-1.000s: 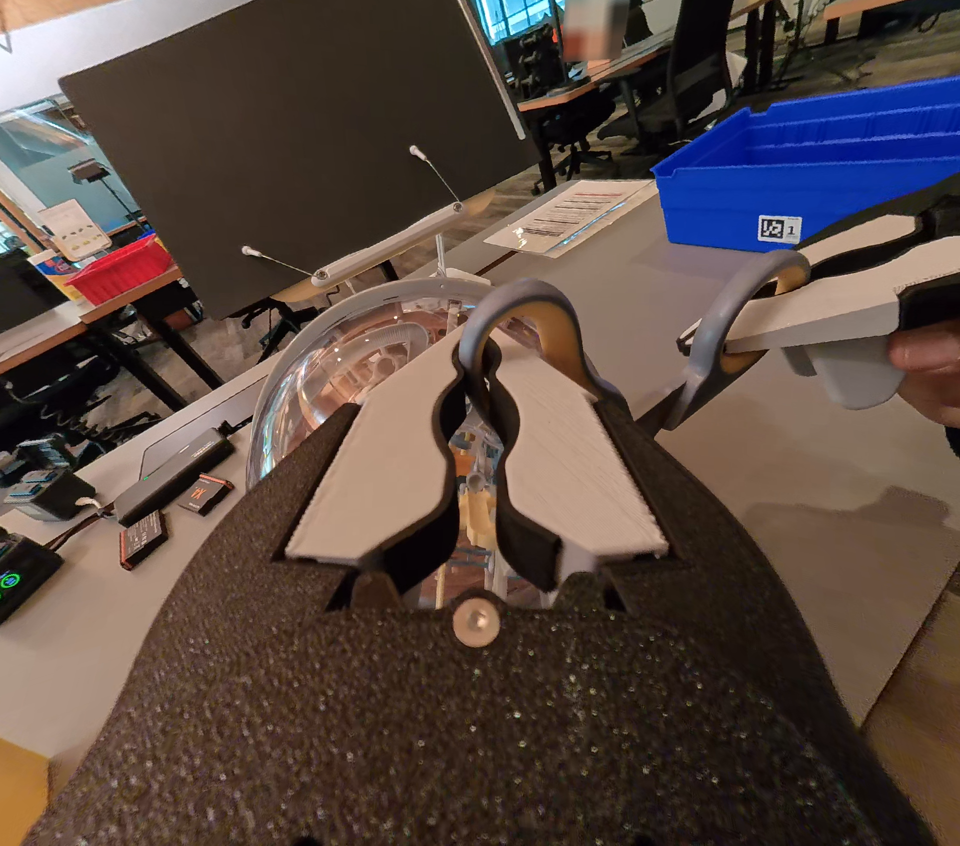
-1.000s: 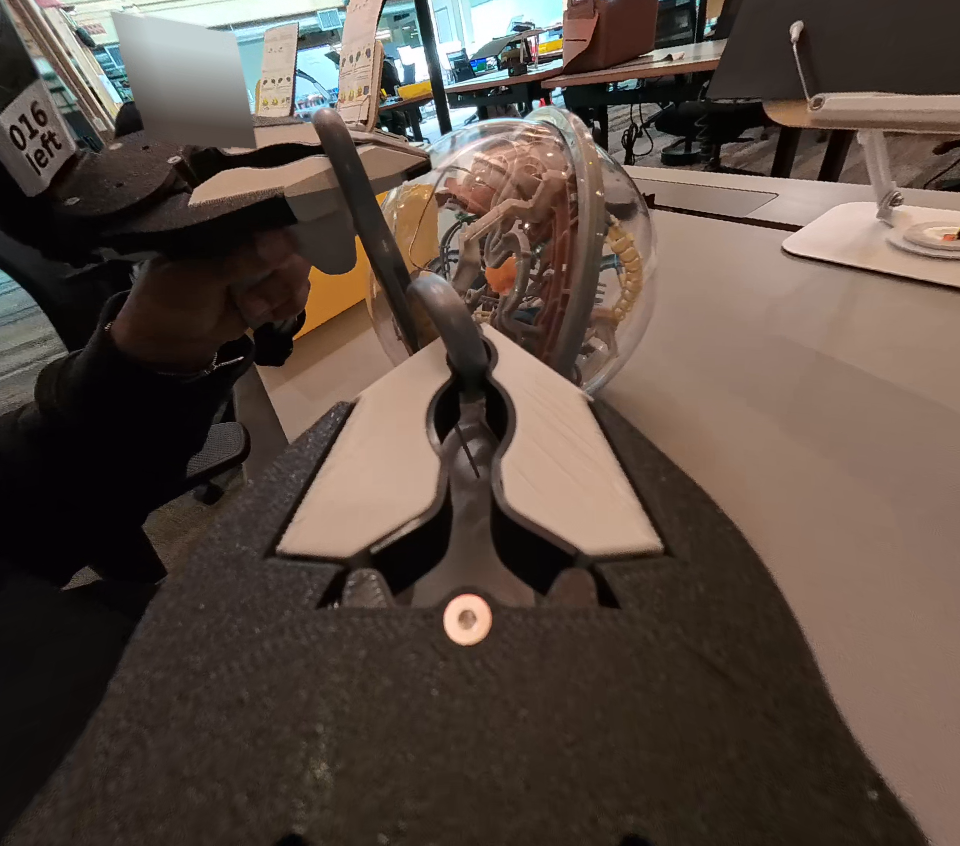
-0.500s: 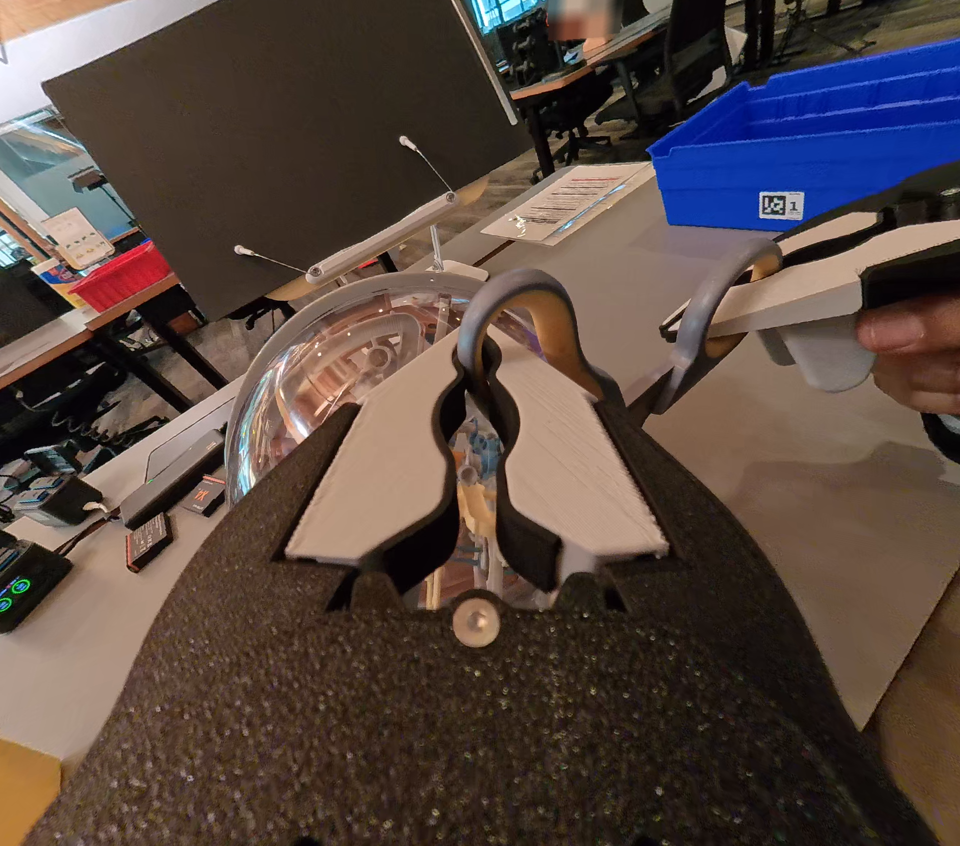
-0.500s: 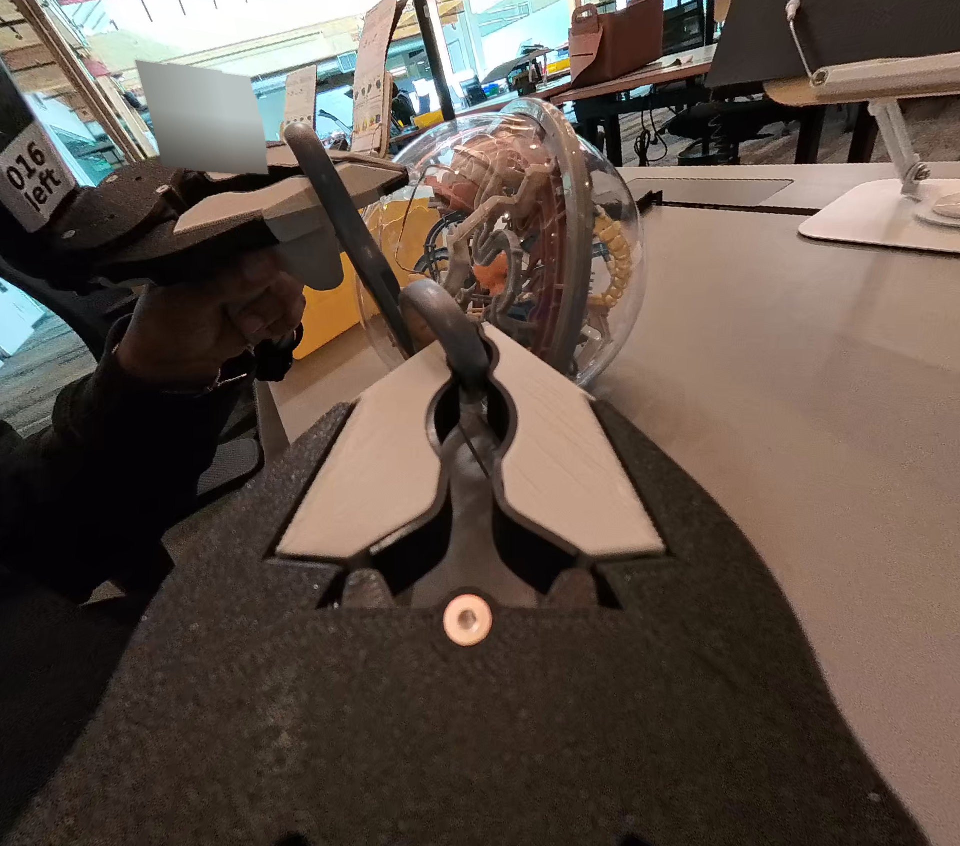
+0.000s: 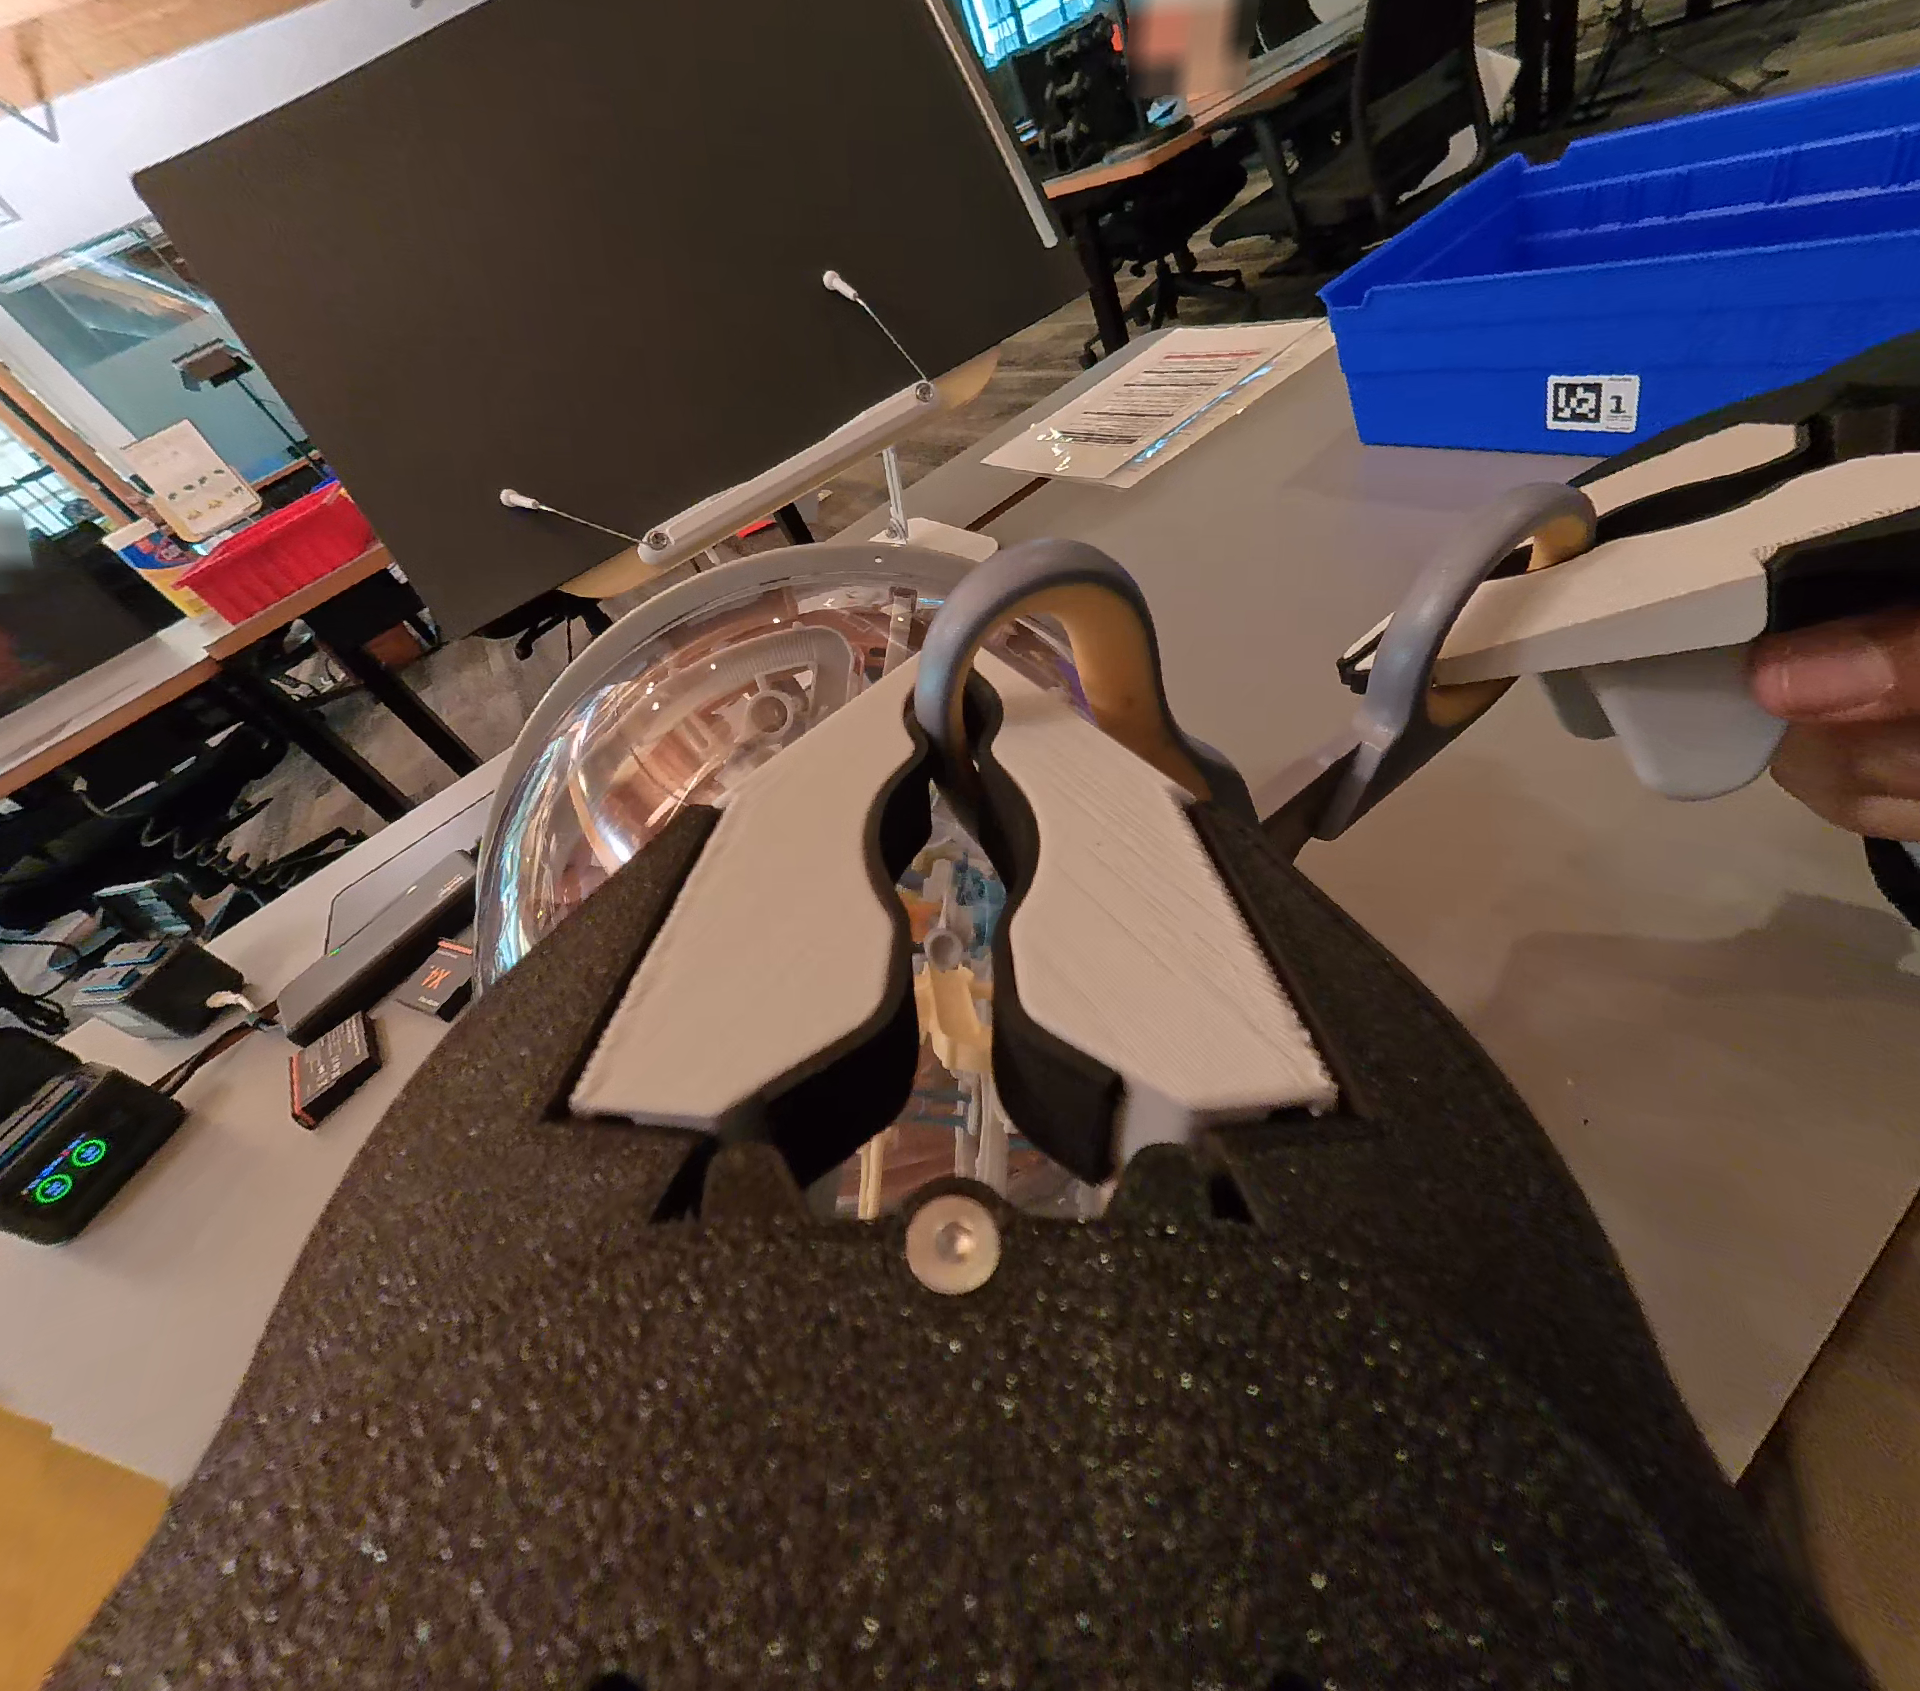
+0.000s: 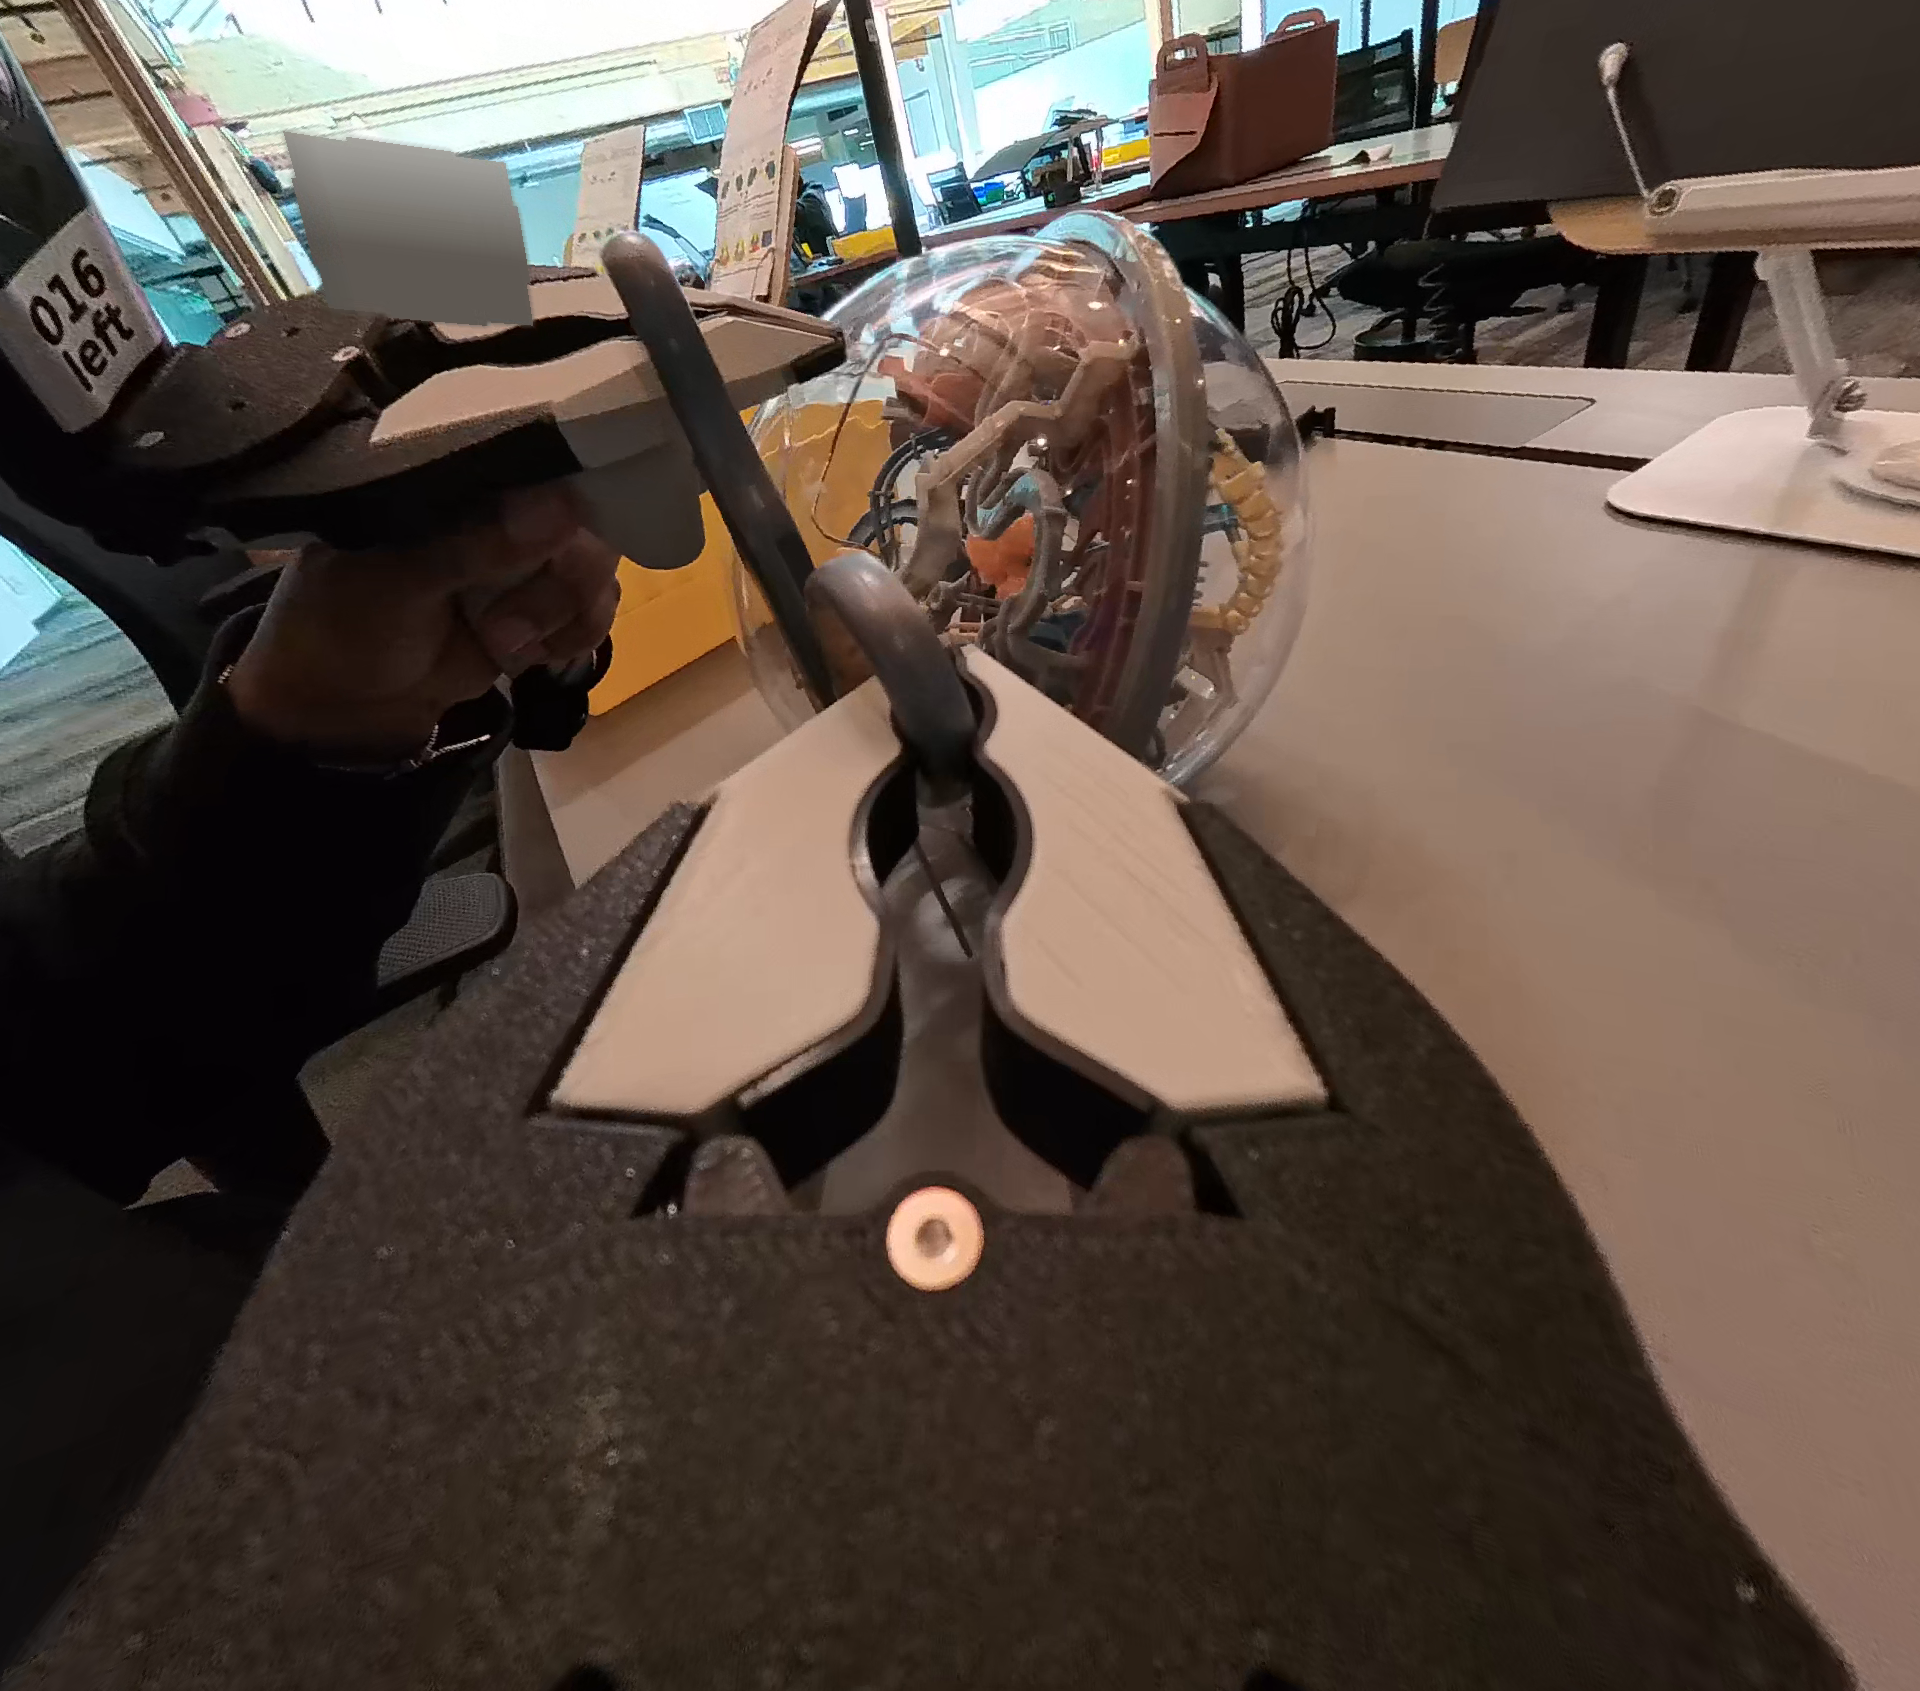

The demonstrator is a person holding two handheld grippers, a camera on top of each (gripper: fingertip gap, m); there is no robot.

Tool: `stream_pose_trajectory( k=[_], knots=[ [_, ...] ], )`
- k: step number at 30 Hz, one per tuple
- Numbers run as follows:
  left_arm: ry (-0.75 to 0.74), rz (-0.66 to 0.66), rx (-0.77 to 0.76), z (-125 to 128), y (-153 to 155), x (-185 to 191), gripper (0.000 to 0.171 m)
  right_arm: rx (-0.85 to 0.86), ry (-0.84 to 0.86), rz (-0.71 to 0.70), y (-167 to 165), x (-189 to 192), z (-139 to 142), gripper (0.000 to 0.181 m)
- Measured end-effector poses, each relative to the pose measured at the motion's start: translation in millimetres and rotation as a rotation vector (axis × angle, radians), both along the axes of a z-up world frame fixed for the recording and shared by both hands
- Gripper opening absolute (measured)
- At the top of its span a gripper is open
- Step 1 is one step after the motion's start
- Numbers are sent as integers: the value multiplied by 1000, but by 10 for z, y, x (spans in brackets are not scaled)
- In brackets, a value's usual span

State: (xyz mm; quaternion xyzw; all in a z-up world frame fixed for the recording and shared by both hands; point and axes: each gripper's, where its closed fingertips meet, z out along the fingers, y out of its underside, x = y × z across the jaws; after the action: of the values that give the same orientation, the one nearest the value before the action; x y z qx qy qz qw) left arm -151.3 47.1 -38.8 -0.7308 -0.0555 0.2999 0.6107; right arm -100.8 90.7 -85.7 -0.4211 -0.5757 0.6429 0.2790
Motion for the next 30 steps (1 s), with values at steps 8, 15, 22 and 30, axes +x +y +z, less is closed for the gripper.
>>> stream_pose_trajectory(
  k=[8, 15, 22, 30],
  knots=[
    [9, -8, -13, -28, 17, 32, 0, -12, -19, 24, 59, 11, -50, 0],
    [12, -33, -30, -83, 85, 118, 0, -43, -75, 66, 188, 68, -114, 1],
    [14, -41, -29, -90, 95, 137, 0, -27, -83, 64, 205, 75, -123, 1],
    [22, -36, -44, -115, 96, 143, 0, -9, -96, 55, 239, 82, -157, 1]
  ],
)
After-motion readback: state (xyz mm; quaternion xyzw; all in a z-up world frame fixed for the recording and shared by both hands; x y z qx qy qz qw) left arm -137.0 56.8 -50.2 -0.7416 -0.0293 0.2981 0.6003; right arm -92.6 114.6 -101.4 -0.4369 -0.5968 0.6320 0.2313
